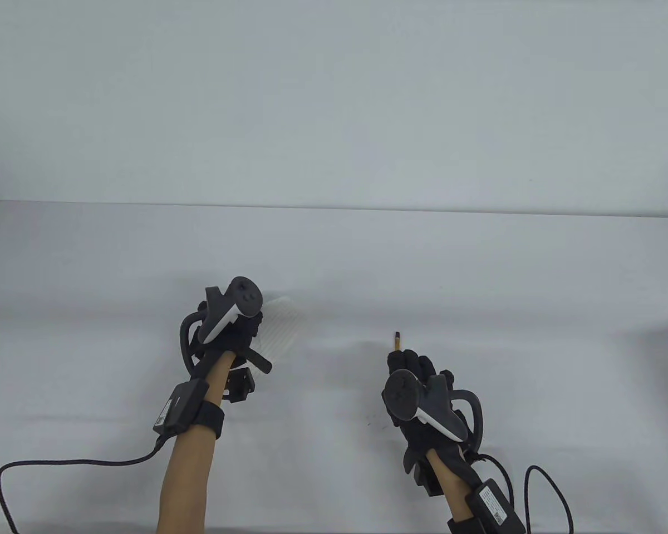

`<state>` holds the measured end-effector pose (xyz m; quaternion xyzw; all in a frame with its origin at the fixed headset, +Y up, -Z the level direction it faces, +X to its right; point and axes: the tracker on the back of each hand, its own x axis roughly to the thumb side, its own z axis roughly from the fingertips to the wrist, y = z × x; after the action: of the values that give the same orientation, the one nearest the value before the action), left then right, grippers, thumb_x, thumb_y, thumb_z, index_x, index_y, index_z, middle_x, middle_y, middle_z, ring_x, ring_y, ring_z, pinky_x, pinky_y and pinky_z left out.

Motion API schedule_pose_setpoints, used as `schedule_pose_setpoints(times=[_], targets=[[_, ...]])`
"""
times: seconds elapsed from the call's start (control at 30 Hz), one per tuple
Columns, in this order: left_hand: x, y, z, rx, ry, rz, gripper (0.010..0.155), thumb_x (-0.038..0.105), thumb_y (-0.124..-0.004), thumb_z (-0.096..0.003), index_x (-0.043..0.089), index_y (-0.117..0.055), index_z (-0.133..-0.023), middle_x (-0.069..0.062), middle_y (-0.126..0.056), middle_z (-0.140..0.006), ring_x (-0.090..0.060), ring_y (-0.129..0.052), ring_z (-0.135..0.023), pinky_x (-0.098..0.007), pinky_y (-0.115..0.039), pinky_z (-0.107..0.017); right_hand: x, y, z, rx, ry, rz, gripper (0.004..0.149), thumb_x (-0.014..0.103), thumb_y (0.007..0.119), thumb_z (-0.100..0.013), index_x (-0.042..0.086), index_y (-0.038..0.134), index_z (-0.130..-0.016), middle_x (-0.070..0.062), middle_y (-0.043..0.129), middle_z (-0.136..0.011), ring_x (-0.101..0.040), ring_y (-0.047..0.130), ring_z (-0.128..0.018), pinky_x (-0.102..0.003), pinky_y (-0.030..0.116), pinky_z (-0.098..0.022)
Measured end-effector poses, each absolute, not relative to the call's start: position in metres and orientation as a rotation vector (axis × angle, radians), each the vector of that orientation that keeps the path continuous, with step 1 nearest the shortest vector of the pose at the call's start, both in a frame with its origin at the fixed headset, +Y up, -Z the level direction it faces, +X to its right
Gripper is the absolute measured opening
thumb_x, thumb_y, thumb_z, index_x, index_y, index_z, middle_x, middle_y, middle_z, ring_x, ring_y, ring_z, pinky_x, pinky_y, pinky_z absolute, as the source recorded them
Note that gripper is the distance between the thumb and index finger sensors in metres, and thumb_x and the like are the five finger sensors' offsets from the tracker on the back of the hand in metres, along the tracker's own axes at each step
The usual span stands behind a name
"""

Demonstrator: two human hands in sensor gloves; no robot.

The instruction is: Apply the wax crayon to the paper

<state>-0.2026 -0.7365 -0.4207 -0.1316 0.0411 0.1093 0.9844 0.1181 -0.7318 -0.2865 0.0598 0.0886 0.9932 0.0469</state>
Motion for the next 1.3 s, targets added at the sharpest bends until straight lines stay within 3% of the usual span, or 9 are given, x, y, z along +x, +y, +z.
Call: schedule_pose_setpoints(times=[0.1,0.27,0.57,0.73,1.03,1.17,1.3], targets=[[-0.202,-0.714,-0.404,-0.21,-0.009,0.223,0.039,0.038,-0.056,-0.065,0.036,-0.047,-0.103,-0.004,-0.065,-0.117,-0.036,-0.075,-0.103,-0.06,-0.045,-0.081,0.118,-0.73,-0.285,0.187,0.254,3.032,0.067,0.04,0.062,-0.058,0.018,0.032,-0.113,-0.014,0.034,-0.118,-0.037,0.044,-0.106,-0.065,0.041,-0.071],[-0.198,-0.682,-0.375,-0.102,-0.125,0.304,0.041,0.036,-0.055,-0.0652,0.03,-0.042,-0.104,-0.001,-0.075,-0.105,-0.03,-0.086,-0.088,-0.056,-0.053,-0.08,0.119,-0.728,-0.281,0.199,0.241,3.03,0.066,0.04,0.062,-0.058,0.018,0.032,-0.113,-0.014,0.035,-0.118,-0.037,0.045,-0.106,-0.065,0.043,-0.071],[-0.179,-0.662,-0.335,0.005,-0.259,0.533,0.054,0.023,-0.06,-0.0645,0.022,-0.025,-0.107,-0.002,-0.062,-0.108,-0.02,-0.089,-0.068,-0.049,-0.063,-0.076,0.116,-0.729,-0.278,0.227,0.262,3.024,0.067,0.04,0.062,-0.058,0.017,0.032,-0.113,-0.014,0.036,-0.117,-0.037,0.046,-0.106,-0.064,0.044,-0.071],[-0.167,-0.673,-0.319,-0.02,-0.301,0.683,0.065,0.022,-0.061,-0.0642,0.018,-0.014,-0.109,-0.014,-0.037,-0.119,-0.021,-0.088,-0.071,-0.049,-0.062,-0.076,0.116,-0.73,-0.277,0.228,0.27,3.018,0.067,0.04,0.062,-0.058,0.017,0.032,-0.113,-0.015,0.035,-0.117,-0.037,0.047,-0.106,-0.064,0.045,-0.071],[-0.133,-0.723,-0.304,-0.165,-0.344,0.672,0.074,0.021,-0.061,-0.0639,0.021,-0.006,-0.113,-0.027,-0.008,-0.117,-0.019,-0.089,-0.071,-0.049,-0.064,-0.075,0.116,-0.731,-0.277,0.226,0.29,3.01,0.067,0.04,0.062,-0.058,0.017,0.032,-0.113,-0.015,0.035,-0.117,-0.037,0.048,-0.105,-0.063,0.045,-0.071],[-0.124,-0.747,-0.302,-0.218,-0.312,0.62,0.073,0.021,-0.061,-0.0642,0.029,-0.008,-0.114,-0.029,-0.004,-0.115,-0.019,-0.089,-0.071,-0.049,-0.064,-0.075,0.115,-0.732,-0.277,0.229,0.307,3.015,0.067,0.04,0.062,-0.058,0.016,0.032,-0.113,-0.015,0.035,-0.117,-0.038,0.048,-0.105,-0.063,0.046,-0.071],[-0.112,-0.764,-0.301,-0.254,-0.287,0.438,0.064,0.021,-0.061,-0.0643,0.035,-0.027,-0.116,-0.029,-0.006,-0.115,-0.019,-0.09,-0.07,-0.049,-0.065,-0.074,0.115,-0.734,-0.278,0.234,0.33,3.015,0.067,0.04,0.062,-0.058,0.016,0.032,-0.113,-0.016,0.035,-0.117,-0.037,0.048,-0.105,-0.063,0.046,-0.071]])
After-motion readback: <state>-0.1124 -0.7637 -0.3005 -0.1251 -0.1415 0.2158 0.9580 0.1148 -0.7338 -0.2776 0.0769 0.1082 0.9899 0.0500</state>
